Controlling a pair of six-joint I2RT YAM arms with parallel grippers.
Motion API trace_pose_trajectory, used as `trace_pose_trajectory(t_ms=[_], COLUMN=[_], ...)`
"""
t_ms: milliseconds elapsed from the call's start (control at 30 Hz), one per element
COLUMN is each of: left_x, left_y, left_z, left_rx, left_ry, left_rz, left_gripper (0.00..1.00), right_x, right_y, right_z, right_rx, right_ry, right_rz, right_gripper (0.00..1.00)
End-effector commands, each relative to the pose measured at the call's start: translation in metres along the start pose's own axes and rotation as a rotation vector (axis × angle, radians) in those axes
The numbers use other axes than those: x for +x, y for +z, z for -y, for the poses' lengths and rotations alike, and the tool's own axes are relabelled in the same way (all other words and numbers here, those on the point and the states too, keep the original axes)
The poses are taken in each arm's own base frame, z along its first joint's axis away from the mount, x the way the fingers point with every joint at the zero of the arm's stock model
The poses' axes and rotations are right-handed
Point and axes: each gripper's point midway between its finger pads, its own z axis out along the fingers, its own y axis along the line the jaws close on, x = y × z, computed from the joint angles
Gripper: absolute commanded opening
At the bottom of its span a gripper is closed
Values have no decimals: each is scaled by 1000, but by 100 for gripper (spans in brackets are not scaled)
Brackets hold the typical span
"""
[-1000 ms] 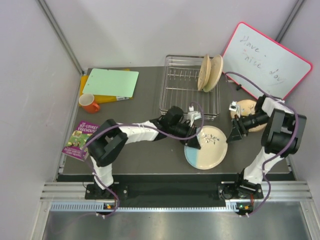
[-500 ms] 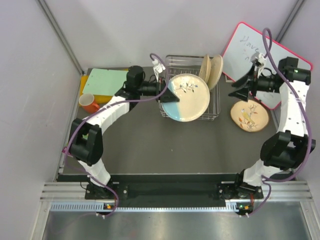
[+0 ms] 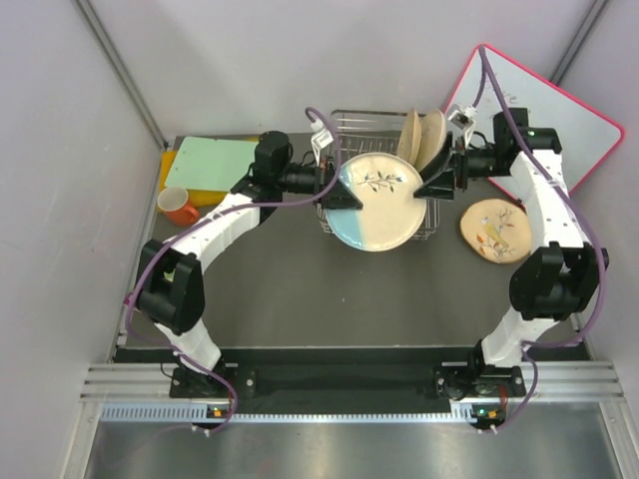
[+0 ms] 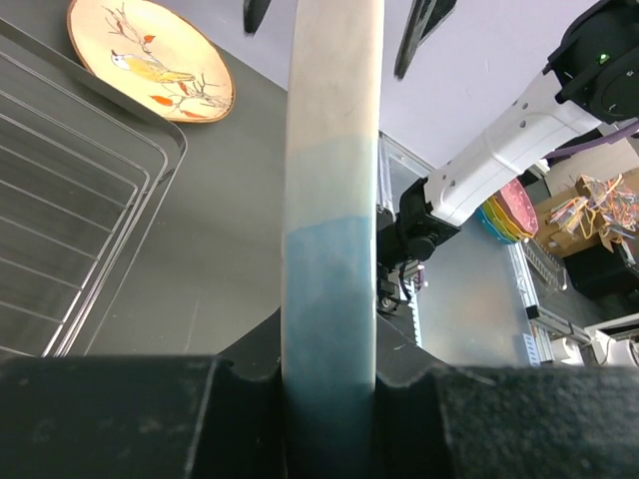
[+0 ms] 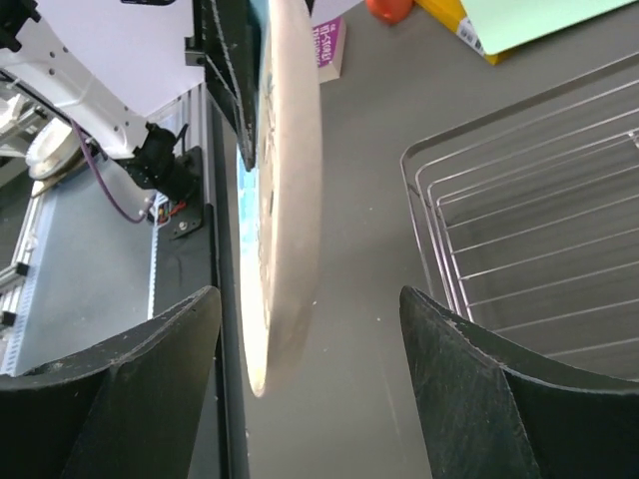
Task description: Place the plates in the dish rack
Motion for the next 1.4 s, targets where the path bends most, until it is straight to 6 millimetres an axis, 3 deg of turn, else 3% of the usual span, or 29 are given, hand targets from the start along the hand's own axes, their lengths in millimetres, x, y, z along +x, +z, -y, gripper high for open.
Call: trace_pose_trajectory(t_ms=[0,200,300,333,400,433,500,533,600,633,667,733,767,800,833,867,900,1000,1033,1100,1133,1200,1267,1300,1367], left_x=[-52,-50,-47,-45,-44,-45,-42,-50,-61,-73,-87,-103,-103,-92,-88,-82,-66,-26,-17,11,5,20,31,29,33], left_y=[-13,-16,-16,-16,-18,-19,-29,-37,-67,-82,-114,-144,-162,-170,-175,-182,-181,-168,-163,-146,-142,-128,-115,-112,-107], left_z=[52,50,48,47,40,30,9,-9,-29,-32,-47,-58,-75,-93,-105,-121,-143,-181,-188,-205,-210,-221,-232,-235,-242], left_rx=[77,73,65,61,25,-27,-141,-256,-357,-391,-479,-579,-682,-754,-800,-856,-883,-888,-893,-898,-908,-911,-896,-894,-881], left_ry=[236,232,224,217,200,216,226,224,236,251,249,324,339,368,360,338,265,112,90,49,81,37,22,24,14], left_rz=[84,93,95,94,103,117,114,146,174,201,249,275,273,229,228,228,218,158,142,105,139,132,112,113,113], left_gripper=[0,0,0,0,0,10,30,44,49,60,66,66,66,64,58,26,2,0,0,0,0,0,0,0,0], right_x=[-3,5,1,0,-5,-11,-23,-30,-37,-41,-43,-49,-62,-69,-81,-103,-116,-152,-159,-172,-173,-185,-191,-200,-204], right_y=[28,60,68,68,66,65,60,55,47,39,34,18,13,2,-2,-9,-19,-18,-5,-1,16,15,33,28,37], right_z=[-8,-20,-21,-20,-19,-20,-21,-19,-12,-8,-1,23,35,52,57,65,75,81,80,82,84,88,87,85,89], right_rx=[-69,-149,-164,-165,-141,-129,-77,-54,35,83,127,308,388,527,592,665,769,896,898,951,944,1046,1083,1132,1162], right_ry=[4,-6,-3,5,-17,-36,-51,-62,-78,-86,-95,-41,-65,-10,-18,-62,-38,-126,-151,-178,-188,-217,-283,-293,-303], right_rz=[-24,-77,-76,-71,-72,-69,-65,-53,-58,-57,-55,-55,-22,6,43,113,169,259,270,299,294,318,309,336,344], right_gripper=[73,68,45,25,9,0,0,0,0,0,0,0,0,0,0,0,0,0,0,0,0,0,0,0,0])
